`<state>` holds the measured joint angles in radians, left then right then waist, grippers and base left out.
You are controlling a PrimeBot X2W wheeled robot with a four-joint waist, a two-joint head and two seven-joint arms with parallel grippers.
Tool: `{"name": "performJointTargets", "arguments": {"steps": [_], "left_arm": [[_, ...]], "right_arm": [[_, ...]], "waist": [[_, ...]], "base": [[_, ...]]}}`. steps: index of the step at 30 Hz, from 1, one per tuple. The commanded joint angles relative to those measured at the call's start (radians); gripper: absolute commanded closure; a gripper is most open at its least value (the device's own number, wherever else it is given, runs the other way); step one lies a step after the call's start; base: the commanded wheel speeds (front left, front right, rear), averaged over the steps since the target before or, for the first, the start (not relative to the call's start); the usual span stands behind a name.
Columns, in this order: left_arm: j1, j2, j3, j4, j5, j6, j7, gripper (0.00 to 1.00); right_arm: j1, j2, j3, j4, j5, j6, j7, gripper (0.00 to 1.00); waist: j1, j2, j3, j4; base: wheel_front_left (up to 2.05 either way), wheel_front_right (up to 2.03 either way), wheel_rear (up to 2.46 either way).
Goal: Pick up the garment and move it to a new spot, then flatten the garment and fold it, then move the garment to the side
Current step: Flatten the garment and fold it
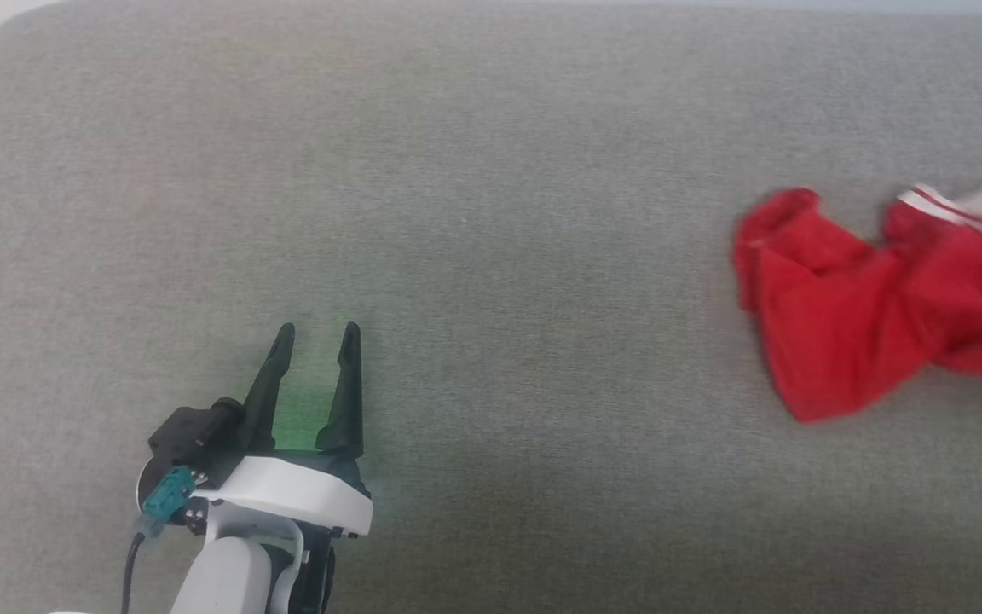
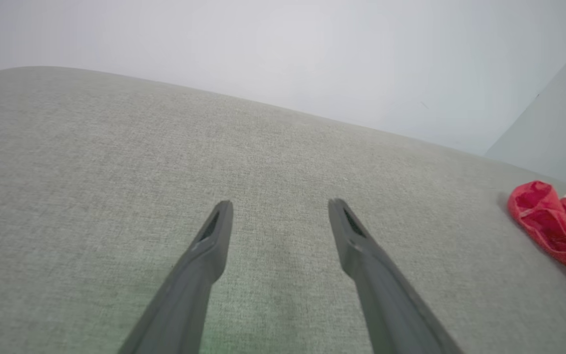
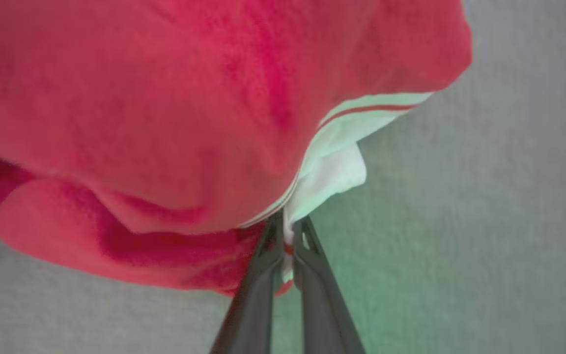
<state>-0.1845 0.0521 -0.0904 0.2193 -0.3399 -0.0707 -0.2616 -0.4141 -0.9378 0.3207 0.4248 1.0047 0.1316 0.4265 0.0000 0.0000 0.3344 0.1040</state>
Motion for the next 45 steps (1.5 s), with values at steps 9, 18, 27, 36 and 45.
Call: {"name": "performJointTargets", "arguments": {"steps": [9,18,27,36,45], "left_arm": [[0.010,-0.001,0.024,-0.004,0.042,-0.018,-0.005,0.00],[-0.079,0.013,0.011,-0.013,0.138,-0.053,-0.005,0.00],[-0.412,0.212,-0.371,0.095,0.086,-0.060,0.064,0.00],[-0.826,0.231,-0.805,0.277,-0.474,-0.059,0.636,0.00],[-1.012,0.115,-0.846,0.576,-0.763,-0.059,1.063,0.00]], "right_arm": [[0.389,0.094,-0.288,-0.105,-0.058,-0.002,-0.042,1.00],[0.455,0.261,-0.532,-0.280,-0.236,-0.002,-0.196,0.00],[0.424,0.411,-0.619,-0.503,-0.335,-0.001,-0.418,0.00],[0.337,0.507,-0.439,-0.571,-0.348,-0.002,-0.515,0.00],[0.259,0.512,-0.332,-0.494,-0.330,-0.001,-0.582,0.00]], "waist": [[0.0000,0.0000,-0.007,-0.056],[0.0000,0.0000,-0.047,-0.117],[0.0000,0.0000,-0.063,-0.232],[0.0000,0.0000,-0.003,-0.364],[0.0000,0.0000,0.042,-0.471]], "base": [[0.00,0.00,0.00],[0.00,0.00,0.00],[0.00,0.00,0.00],[0.00,0.00,0.00],[0.00,0.00,0.00]]}}
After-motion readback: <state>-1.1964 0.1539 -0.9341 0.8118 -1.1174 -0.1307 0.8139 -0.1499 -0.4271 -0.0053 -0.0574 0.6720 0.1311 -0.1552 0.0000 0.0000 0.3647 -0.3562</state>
